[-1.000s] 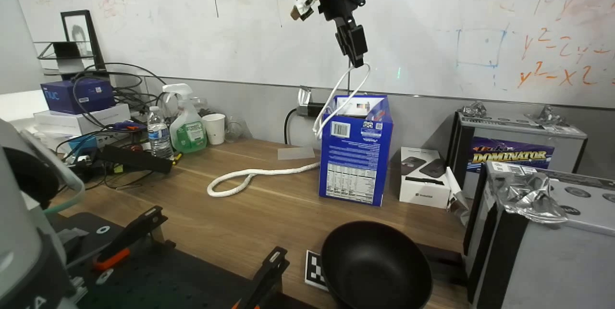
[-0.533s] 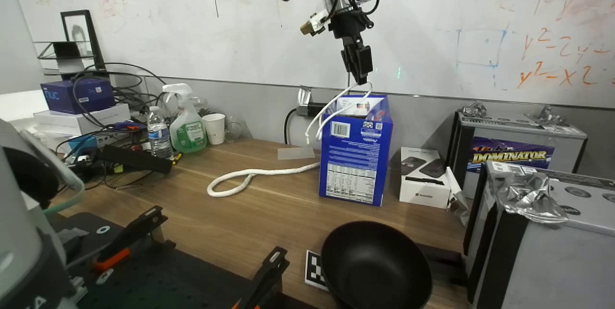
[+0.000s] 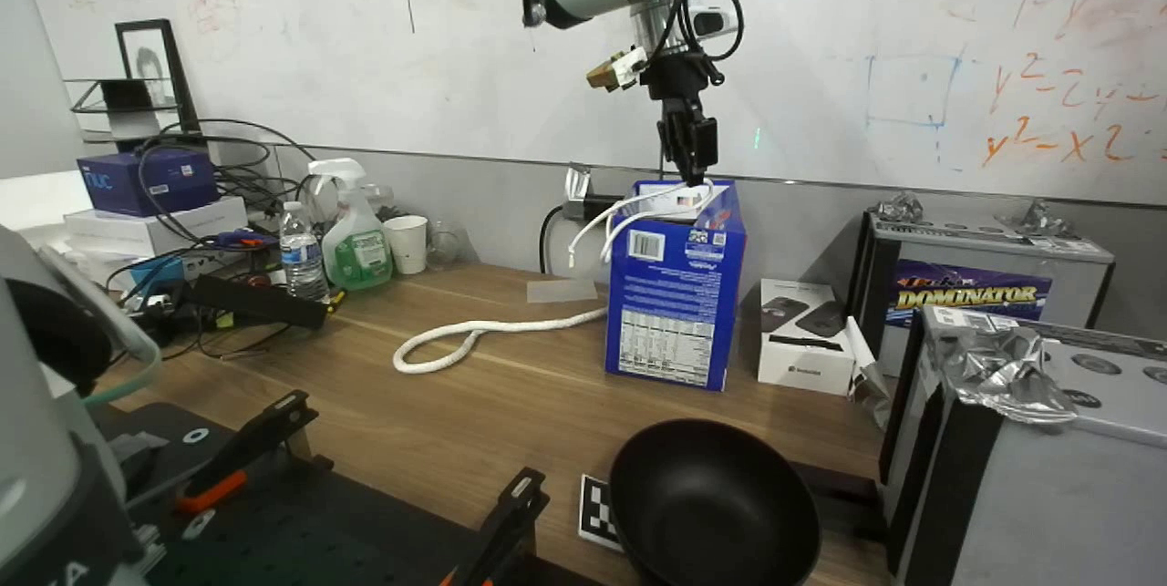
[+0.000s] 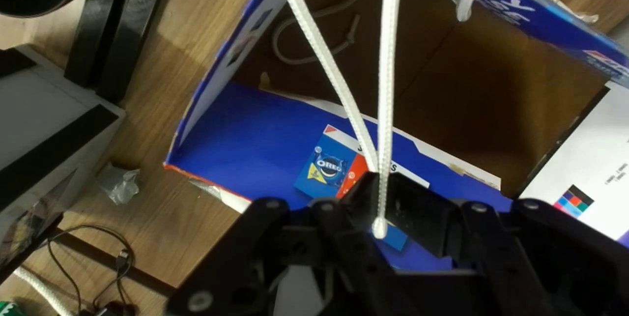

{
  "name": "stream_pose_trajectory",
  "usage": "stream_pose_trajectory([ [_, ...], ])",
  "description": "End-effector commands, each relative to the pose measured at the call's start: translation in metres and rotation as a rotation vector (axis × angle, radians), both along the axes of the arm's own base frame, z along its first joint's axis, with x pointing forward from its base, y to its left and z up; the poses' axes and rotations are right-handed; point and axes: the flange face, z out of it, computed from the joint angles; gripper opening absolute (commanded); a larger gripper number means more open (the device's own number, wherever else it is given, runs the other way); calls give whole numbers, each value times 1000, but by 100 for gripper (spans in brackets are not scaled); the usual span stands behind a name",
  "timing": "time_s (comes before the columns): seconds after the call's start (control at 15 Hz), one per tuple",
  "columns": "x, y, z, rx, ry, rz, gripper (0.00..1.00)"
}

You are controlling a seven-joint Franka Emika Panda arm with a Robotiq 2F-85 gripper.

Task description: Put the white ropes inside the blue box

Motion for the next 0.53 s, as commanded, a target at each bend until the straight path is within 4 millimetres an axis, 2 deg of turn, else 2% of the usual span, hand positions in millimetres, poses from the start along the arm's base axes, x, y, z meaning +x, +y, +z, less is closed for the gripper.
stream_pose_trajectory([
  [0.0,13,-6,1,16,6,19,5],
  [0.47,19,-8,-15,53,33,49,5],
])
